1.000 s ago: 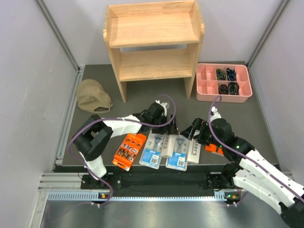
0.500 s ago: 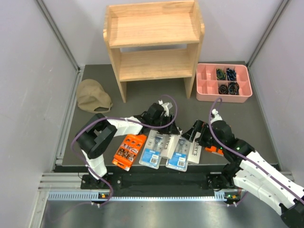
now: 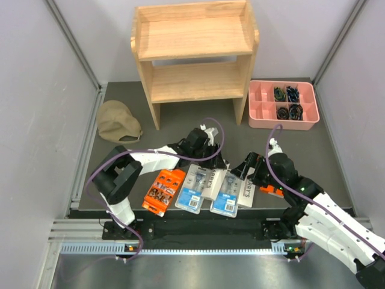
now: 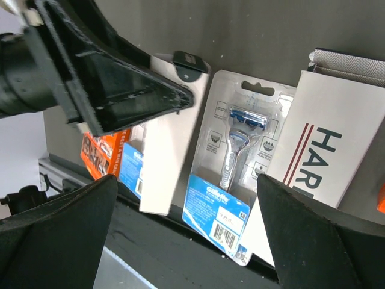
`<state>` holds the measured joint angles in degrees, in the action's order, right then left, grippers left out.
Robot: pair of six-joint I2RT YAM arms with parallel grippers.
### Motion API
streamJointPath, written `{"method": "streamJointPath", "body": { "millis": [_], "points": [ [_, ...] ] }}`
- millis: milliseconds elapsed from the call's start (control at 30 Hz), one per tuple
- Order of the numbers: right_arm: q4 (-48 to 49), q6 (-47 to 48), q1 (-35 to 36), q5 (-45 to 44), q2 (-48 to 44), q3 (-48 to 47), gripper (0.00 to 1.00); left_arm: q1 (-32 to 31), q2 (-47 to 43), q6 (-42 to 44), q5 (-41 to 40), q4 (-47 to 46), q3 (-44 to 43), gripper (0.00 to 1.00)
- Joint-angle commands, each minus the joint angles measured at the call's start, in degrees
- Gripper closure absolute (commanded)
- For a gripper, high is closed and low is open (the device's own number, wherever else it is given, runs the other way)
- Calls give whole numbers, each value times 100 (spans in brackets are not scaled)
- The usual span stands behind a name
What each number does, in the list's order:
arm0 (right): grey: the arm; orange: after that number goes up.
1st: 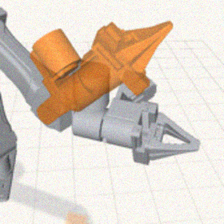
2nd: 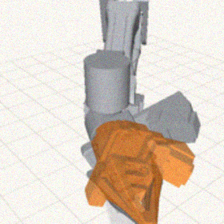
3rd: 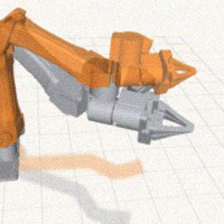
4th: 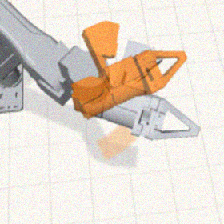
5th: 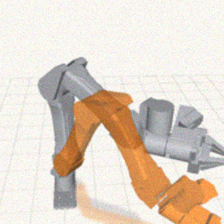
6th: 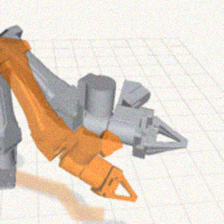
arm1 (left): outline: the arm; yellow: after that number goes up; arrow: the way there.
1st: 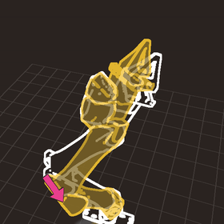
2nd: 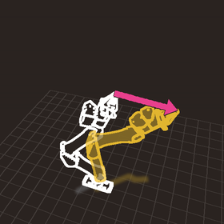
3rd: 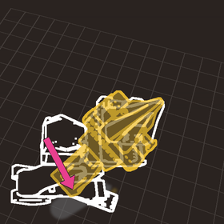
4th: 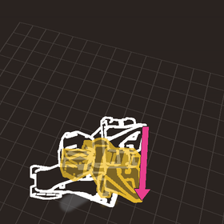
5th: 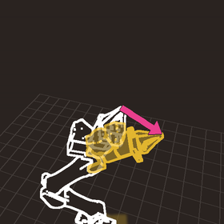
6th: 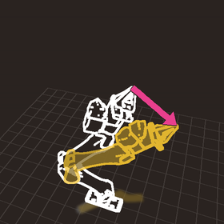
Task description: Place and organize the shaving razors onto the shelf
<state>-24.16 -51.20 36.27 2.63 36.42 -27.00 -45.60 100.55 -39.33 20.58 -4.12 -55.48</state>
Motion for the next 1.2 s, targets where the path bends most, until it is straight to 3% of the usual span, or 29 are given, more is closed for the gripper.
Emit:
{"method": "streamJointPath", "body": {
  "millis": [0,267,467,667,833,1167],
  "points": [
    [52,101,82,-105,-39,-340,1,8,-773,31,-422,332,-524,58],
    [-211,637,73,-246,207,-1148,1,210,-1424,-443,-897,746,-753,57],
    [-141,919,301,-535,496,-1711,1,473,-2012,-1504,-1432,738,-473,57],
    [-10,998,1556,-1483,1322,-2256,1,1053,-2602,-2385,-1654,746,134,57],
    [306,823,2602,-2319,2166,-2520,1,1519,-2892,-2615,-1329,641,546,57],
    [738,849,2824,-2653,3555,-3188,1,1880,-3182,-2597,-942,632,829,56]
  ]
}}
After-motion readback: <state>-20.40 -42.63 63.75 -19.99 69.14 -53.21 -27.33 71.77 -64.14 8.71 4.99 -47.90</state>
